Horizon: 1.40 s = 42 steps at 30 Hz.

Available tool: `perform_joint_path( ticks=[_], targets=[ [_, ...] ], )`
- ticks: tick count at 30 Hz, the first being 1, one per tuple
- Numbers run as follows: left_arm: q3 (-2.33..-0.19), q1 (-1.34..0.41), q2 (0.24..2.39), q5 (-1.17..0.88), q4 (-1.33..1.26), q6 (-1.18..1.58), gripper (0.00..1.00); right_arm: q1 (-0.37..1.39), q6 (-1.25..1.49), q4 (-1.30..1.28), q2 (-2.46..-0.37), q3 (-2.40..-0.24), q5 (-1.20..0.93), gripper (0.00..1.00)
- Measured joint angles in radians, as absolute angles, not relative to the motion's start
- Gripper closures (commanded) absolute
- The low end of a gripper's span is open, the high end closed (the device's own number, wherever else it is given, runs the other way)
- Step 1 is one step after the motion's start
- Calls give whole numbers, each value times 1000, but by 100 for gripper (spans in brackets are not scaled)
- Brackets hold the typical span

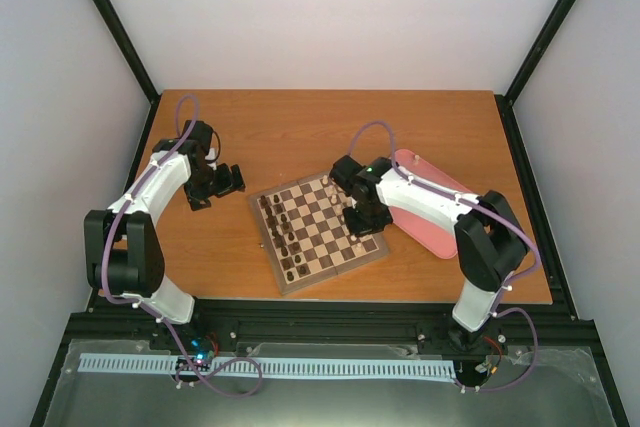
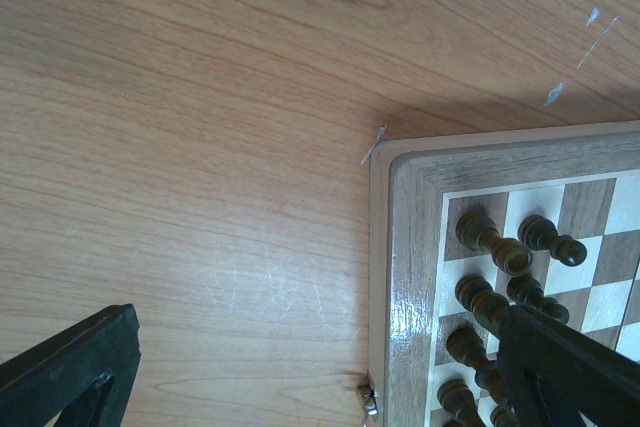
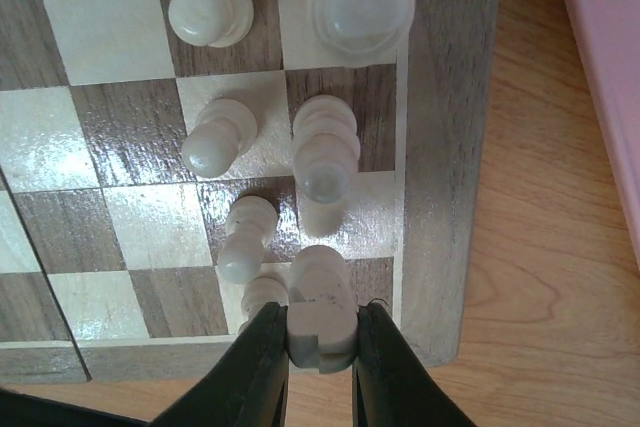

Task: Set up the chess pieces on the board
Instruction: Place the chess piece on the chessboard.

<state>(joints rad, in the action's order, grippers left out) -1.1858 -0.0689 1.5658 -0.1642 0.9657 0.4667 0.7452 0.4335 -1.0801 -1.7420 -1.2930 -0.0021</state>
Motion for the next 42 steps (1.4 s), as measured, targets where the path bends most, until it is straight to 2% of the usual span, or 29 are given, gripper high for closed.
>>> perform_joint_path(
  ticks=[35, 40, 42],
  targets=[
    [-1183, -69, 1566, -164, 965, 466, 0, 751, 464, -1071, -1803, -1303, 69, 90],
    [-1183, -69, 1566, -164, 965, 466, 0, 751, 464, -1068, -1808, -1308, 69, 89],
    [-1183, -69, 1566, -164, 965, 466, 0, 751, 464, -1068, -1810, -1310, 69, 85]
  ],
)
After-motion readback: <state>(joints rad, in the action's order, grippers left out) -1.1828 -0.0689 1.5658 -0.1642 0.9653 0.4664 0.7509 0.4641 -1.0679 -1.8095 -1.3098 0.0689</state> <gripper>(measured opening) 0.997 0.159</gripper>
